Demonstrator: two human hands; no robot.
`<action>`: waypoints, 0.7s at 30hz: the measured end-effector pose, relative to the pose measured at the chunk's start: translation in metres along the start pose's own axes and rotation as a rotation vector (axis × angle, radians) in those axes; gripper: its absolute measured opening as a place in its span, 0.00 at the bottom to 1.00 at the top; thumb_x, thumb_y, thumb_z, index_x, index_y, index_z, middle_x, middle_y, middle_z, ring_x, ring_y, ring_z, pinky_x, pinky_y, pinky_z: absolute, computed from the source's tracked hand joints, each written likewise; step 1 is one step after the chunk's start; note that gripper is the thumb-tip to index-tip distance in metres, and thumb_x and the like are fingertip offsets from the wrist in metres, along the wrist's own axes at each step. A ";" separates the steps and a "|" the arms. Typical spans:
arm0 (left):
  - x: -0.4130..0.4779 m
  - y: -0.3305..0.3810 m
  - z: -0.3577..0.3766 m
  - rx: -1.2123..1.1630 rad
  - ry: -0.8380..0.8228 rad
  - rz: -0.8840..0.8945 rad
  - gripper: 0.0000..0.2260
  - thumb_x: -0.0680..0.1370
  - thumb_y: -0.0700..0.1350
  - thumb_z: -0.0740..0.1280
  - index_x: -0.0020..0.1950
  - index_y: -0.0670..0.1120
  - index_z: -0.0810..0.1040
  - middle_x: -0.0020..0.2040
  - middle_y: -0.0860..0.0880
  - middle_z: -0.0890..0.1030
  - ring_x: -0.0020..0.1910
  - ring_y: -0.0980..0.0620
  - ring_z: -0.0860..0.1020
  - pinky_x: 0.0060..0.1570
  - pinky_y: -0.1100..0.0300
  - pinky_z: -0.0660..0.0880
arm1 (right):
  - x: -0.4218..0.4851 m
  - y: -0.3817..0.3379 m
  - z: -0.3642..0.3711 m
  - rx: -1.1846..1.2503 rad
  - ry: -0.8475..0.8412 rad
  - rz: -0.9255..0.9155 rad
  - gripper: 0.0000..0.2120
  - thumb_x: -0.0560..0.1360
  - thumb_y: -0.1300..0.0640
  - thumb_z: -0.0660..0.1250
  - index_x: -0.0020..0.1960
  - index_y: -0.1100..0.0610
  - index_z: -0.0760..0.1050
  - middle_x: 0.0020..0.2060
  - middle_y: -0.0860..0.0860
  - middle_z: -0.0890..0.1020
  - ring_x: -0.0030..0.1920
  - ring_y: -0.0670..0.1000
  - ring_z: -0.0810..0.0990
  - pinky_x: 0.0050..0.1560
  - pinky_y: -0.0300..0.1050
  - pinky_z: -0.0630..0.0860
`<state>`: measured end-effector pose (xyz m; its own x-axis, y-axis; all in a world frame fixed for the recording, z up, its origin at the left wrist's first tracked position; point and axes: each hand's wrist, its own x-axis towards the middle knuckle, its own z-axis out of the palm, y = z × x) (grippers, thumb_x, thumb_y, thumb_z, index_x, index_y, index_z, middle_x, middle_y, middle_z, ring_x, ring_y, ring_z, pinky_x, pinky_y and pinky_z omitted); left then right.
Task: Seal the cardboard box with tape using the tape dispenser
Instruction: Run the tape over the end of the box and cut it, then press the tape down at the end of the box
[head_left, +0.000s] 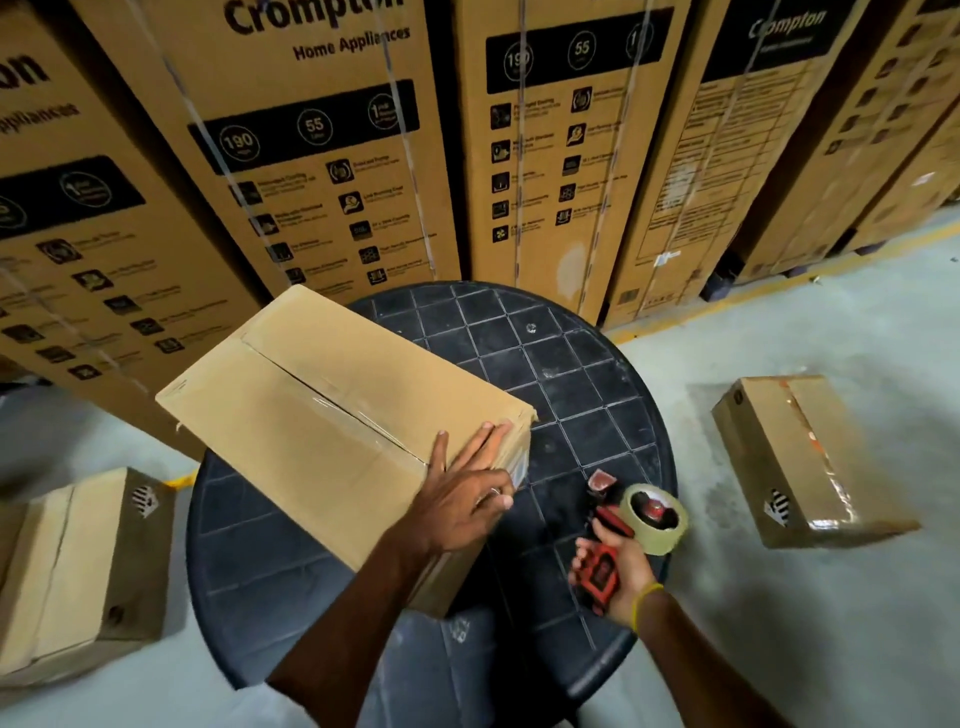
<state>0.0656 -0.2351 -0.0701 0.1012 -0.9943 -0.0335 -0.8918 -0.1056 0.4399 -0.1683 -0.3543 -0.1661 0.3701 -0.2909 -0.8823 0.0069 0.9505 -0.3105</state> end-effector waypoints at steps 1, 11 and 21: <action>0.000 0.000 0.000 -0.001 0.002 -0.003 0.09 0.84 0.56 0.59 0.50 0.55 0.76 0.83 0.58 0.42 0.82 0.56 0.38 0.75 0.33 0.35 | 0.006 0.000 0.004 -0.028 0.012 0.007 0.20 0.80 0.46 0.66 0.40 0.62 0.76 0.26 0.55 0.79 0.25 0.54 0.80 0.28 0.45 0.80; 0.002 0.003 -0.003 -0.035 -0.015 -0.031 0.07 0.83 0.55 0.62 0.49 0.55 0.76 0.83 0.59 0.43 0.81 0.58 0.38 0.74 0.37 0.33 | -0.039 0.025 0.046 -1.218 0.218 -0.282 0.29 0.69 0.27 0.68 0.42 0.55 0.80 0.36 0.54 0.82 0.35 0.54 0.81 0.39 0.43 0.77; 0.006 0.009 -0.007 -0.090 -0.078 -0.114 0.09 0.83 0.54 0.58 0.47 0.56 0.75 0.82 0.63 0.42 0.80 0.63 0.36 0.75 0.38 0.32 | -0.062 0.054 0.106 0.069 -0.273 -0.137 0.11 0.73 0.57 0.74 0.55 0.57 0.79 0.46 0.55 0.86 0.49 0.53 0.84 0.54 0.47 0.79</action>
<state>0.0610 -0.2422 -0.0602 0.1617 -0.9745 -0.1554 -0.8331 -0.2192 0.5079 -0.0924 -0.2735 -0.0906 0.5971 -0.3855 -0.7034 0.1335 0.9125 -0.3867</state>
